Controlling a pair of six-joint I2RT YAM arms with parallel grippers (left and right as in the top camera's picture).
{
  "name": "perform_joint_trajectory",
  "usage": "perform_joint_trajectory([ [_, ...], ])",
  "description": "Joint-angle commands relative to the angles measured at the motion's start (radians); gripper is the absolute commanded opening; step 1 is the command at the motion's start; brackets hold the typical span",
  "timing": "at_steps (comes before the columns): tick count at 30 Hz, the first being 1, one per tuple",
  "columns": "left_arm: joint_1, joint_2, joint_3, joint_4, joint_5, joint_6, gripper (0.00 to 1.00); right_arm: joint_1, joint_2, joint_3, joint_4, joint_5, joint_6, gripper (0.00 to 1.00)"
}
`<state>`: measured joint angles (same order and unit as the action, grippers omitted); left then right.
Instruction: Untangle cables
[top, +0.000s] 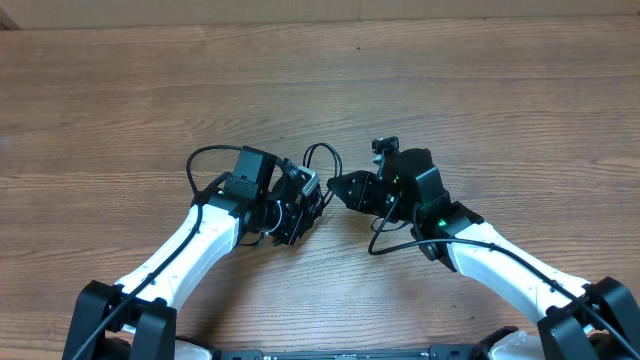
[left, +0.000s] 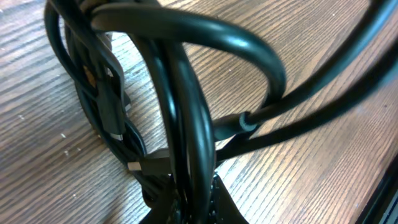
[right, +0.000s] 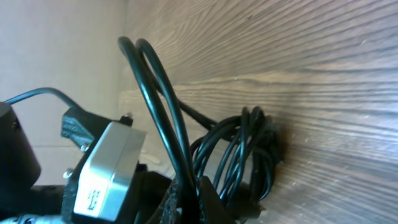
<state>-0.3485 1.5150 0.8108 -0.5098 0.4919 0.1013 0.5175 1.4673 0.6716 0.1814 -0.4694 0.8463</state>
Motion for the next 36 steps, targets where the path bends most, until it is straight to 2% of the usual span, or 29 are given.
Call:
perform_joint_trajectory([
  [1,-0.002,0.001,0.003,-0.01,-0.066,-0.004,0.04,-0.025,0.003,0.047,0.031,-0.122,0.042,0.04],
  [5,-0.002,0.001,0.003,-0.01,-0.066,-0.004,0.04,-0.087,0.003,0.059,0.135,-0.277,0.049,0.04],
  [11,-0.002,0.001,0.003,-0.01,-0.077,-0.004,0.04,-0.225,0.003,0.064,0.294,-0.407,0.175,0.04],
  [16,-0.002,0.001,0.003,-0.01,-0.076,-0.004,0.04,-0.309,0.003,0.064,0.277,-0.372,0.163,0.04],
  [19,-0.002,0.001,0.003,-0.01,-0.076,-0.004,0.04,-0.315,0.003,0.064,0.221,-0.338,0.061,0.05],
  [21,-0.002,0.001,0.003,-0.01,-0.076,-0.004,0.04,-0.31,0.003,0.064,0.138,-0.302,0.008,0.1],
  [23,-0.002,0.001,0.003,-0.01,-0.076,-0.005,0.04,-0.296,0.003,0.063,0.033,-0.292,-0.057,0.22],
  [28,-0.002,0.001,0.003,-0.01,-0.076,-0.004,0.04,-0.232,0.003,0.063,-0.124,-0.294,-0.184,0.34],
  [34,-0.002,0.001,0.003,-0.011,-0.035,-0.056,0.04,-0.153,0.003,0.063,-0.179,-0.292,-0.288,0.52],
  [36,-0.002,0.001,0.003,-0.023,0.059,0.019,0.04,-0.141,0.003,0.063,-0.174,-0.285,-0.301,0.56],
])
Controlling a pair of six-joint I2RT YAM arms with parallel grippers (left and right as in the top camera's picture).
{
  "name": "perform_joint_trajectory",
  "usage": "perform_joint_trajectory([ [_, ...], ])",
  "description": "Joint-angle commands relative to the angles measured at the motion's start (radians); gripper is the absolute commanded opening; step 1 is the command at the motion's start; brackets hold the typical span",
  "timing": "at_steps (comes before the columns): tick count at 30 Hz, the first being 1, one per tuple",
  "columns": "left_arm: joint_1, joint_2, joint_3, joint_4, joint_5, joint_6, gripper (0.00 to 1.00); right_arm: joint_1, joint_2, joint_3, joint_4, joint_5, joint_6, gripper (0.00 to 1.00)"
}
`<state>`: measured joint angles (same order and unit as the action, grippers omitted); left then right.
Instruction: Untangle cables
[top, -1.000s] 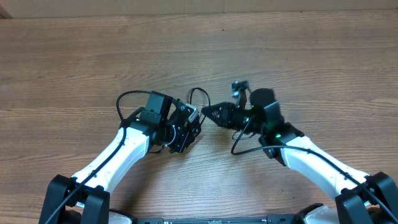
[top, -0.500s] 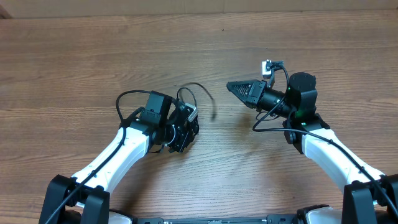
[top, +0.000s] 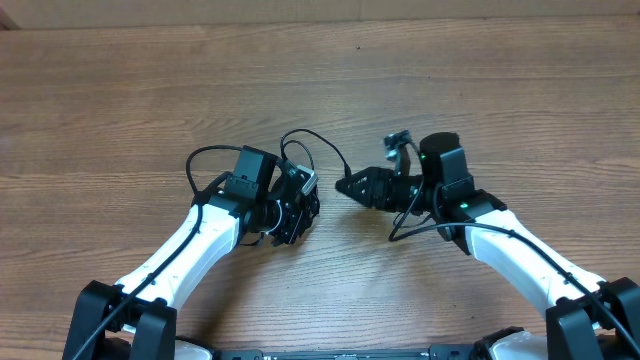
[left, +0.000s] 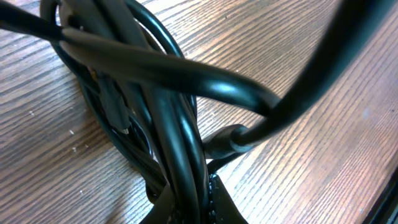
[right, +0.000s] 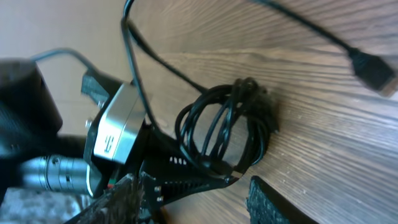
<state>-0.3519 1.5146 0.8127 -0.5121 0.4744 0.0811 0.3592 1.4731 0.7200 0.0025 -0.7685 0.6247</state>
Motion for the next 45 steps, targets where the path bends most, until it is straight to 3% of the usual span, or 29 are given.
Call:
perform_joint_trajectory([
  [1,0.002,0.002,0.001,-0.03,0.121,0.097,0.04,0.018,-0.003,0.014,0.007,0.014,-0.079,0.57],
  [7,0.002,0.002,0.001,-0.085,0.147,0.332,0.04,-0.019,-0.003,0.014,0.006,0.045,-0.013,0.63],
  [13,0.002,0.002,0.001,-0.008,-0.162,0.365,0.04,-0.072,-0.003,0.014,0.068,0.069,0.003,0.67],
  [18,0.002,0.002,0.001,0.111,-0.187,0.454,0.04,-0.064,-0.003,0.014,0.101,0.064,0.003,0.66],
  [23,0.002,0.002,0.001,0.124,-0.187,0.58,0.04,-0.037,-0.003,0.014,0.121,0.08,-0.005,0.66],
  [30,0.002,0.002,0.001,0.112,-0.186,0.577,0.04,-0.01,0.003,0.014,0.274,0.108,-0.004,0.57],
  [38,-0.001,0.002,0.001,0.098,-0.186,0.577,0.04,0.085,0.045,0.014,0.363,0.277,-0.004,0.56],
  [45,-0.002,0.002,0.001,0.097,-0.185,0.577,0.04,0.161,0.11,0.014,0.394,0.383,-0.003,0.48],
])
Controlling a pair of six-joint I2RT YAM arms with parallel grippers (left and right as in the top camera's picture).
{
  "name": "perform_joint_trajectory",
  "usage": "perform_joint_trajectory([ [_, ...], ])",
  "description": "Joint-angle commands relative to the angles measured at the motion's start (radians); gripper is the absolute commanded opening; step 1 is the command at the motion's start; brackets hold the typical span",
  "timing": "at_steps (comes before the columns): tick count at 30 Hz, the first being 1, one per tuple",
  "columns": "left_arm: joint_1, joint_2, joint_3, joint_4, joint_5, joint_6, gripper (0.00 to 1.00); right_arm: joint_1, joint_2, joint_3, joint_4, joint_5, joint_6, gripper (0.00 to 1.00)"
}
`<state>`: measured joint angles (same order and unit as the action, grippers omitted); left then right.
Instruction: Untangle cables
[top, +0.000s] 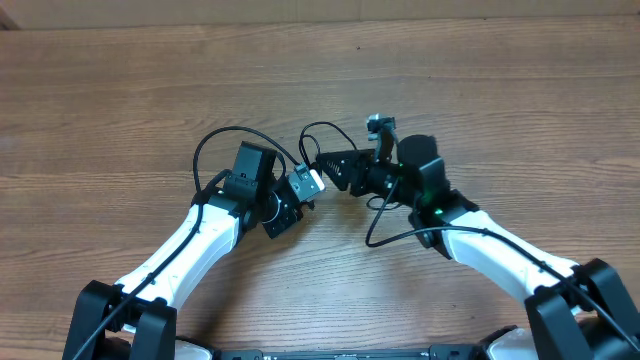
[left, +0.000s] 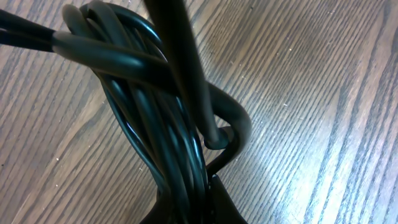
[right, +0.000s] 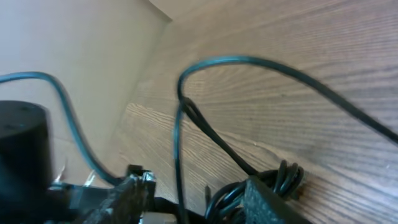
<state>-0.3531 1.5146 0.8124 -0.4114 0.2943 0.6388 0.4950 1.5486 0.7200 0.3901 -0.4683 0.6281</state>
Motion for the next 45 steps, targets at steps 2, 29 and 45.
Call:
perform_joint_trajectory([
  [2,-0.001,0.002,0.002,-0.007,-0.005,0.019,0.04,0.033,0.04,0.014,0.018,0.086,0.0,0.47],
  [29,-0.001,0.002,0.001,-0.049,0.021,0.005,0.04,-0.276,0.0,0.087,0.359,-0.386,0.392,0.04],
  [45,-0.001,0.002,0.001,-0.056,0.021,-0.014,0.04,-0.091,0.0,0.087,-0.068,-0.246,0.0,0.34],
])
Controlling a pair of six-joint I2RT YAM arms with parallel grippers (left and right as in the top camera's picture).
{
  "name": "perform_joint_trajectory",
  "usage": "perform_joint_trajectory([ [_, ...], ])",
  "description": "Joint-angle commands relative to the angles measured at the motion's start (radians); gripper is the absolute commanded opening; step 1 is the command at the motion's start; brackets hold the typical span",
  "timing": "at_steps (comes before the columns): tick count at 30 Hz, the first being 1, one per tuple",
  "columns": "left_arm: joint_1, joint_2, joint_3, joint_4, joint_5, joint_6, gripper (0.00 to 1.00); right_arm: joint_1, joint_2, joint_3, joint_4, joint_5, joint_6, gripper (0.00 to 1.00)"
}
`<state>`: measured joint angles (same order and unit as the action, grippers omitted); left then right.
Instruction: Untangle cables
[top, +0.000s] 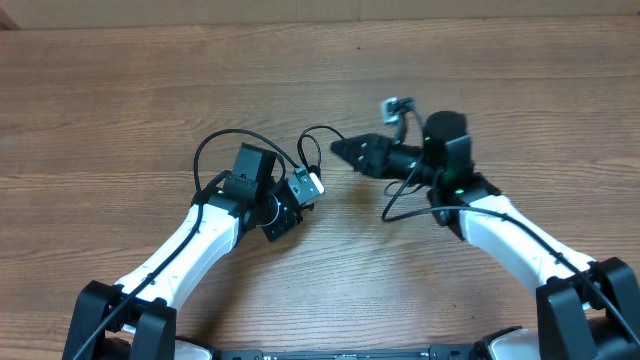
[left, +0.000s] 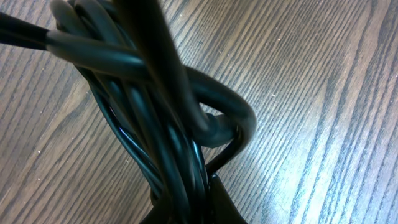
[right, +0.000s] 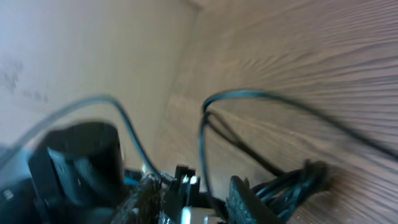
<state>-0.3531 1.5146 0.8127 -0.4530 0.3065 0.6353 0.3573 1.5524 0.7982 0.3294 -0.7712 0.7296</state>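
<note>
A coiled black cable bundle (left: 149, 124) sits in my left gripper (left: 186, 199), which is shut on it low over the wooden table (top: 500, 90); one thicker loop (left: 217, 115) wraps around the coils. From the bundle a thin loose strand (top: 320, 128) arcs up towards my right gripper (top: 345, 148). In the blurred right wrist view the right gripper (right: 196, 199) stands open, with the thin strand (right: 202, 143) running up between its fingers and the bundle (right: 298, 177) just to its right. From overhead the left gripper (top: 298, 198) hides most of the bundle.
The arms' own service cables loop beside them: one by the left wrist (top: 205, 150), one under the right wrist (top: 400, 205). The table's far edge runs along the top of the overhead view.
My right gripper has shifted right and slightly away from the left gripper, still open. The left gripper, its bundle and the loose strand's arc look unchanged.
First my right gripper was shut on strands beside the bundle held by the left gripper. Then it stood open further right, with a plug end lying free. Later it was close to the rotated left gripper again, open around a thin strand, and now sits a little further off.
</note>
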Motion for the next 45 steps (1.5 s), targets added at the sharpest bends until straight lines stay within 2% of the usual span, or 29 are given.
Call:
perform_joint_trajectory([
  [1,-0.001,0.002,0.001,-0.014,0.008,-0.011,0.04,0.068,-0.004,0.009,-0.027,0.096,-0.109,0.34],
  [6,-0.001,0.002,0.001,-0.015,0.009,-0.012,0.04,0.147,0.003,0.009,-0.109,0.251,-0.176,0.33],
  [12,-0.001,0.002,0.001,-0.018,0.009,-0.011,0.04,0.218,0.035,0.009,-0.101,0.408,-0.211,0.33],
  [16,-0.001,0.002,0.001,-0.031,0.009,-0.011,0.04,0.219,0.063,0.009,-0.05,0.411,-0.21,0.18],
  [17,-0.001,0.002,0.001,-0.03,0.009,-0.011,0.04,0.219,0.073,0.009,-0.043,0.411,-0.21,0.17],
  [19,-0.001,0.002,0.001,-0.03,0.009,-0.011,0.04,0.22,0.092,0.009,-0.04,0.411,-0.207,0.06],
  [20,-0.001,0.002,0.001,-0.03,0.008,-0.011,0.04,0.22,0.097,0.009,-0.04,0.41,-0.207,0.04],
  [26,-0.001,0.002,0.001,-0.04,0.008,-0.011,0.04,0.197,0.098,0.024,-0.034,0.348,-0.207,0.04],
  [27,-0.001,0.002,0.001,-0.041,0.007,-0.011,0.04,0.157,0.08,0.058,-0.057,0.236,-0.179,0.04],
  [31,-0.001,0.002,0.001,-0.04,0.008,-0.011,0.04,0.053,0.052,0.147,-0.07,0.02,-0.038,0.04],
  [34,-0.001,0.002,0.001,-0.04,0.008,-0.011,0.04,0.016,0.052,0.203,-0.07,-0.082,0.045,0.04],
  [37,-0.001,0.002,0.001,-0.04,0.008,-0.011,0.04,0.013,0.052,0.229,-0.068,-0.103,0.111,0.04],
  [41,-0.001,0.002,0.001,-0.04,0.008,-0.011,0.04,0.023,0.053,0.229,-0.111,-0.085,0.105,0.04],
  [45,-0.001,0.002,0.001,-0.04,0.045,-0.031,0.04,0.023,0.053,0.229,-0.223,0.032,-0.058,0.05],
])
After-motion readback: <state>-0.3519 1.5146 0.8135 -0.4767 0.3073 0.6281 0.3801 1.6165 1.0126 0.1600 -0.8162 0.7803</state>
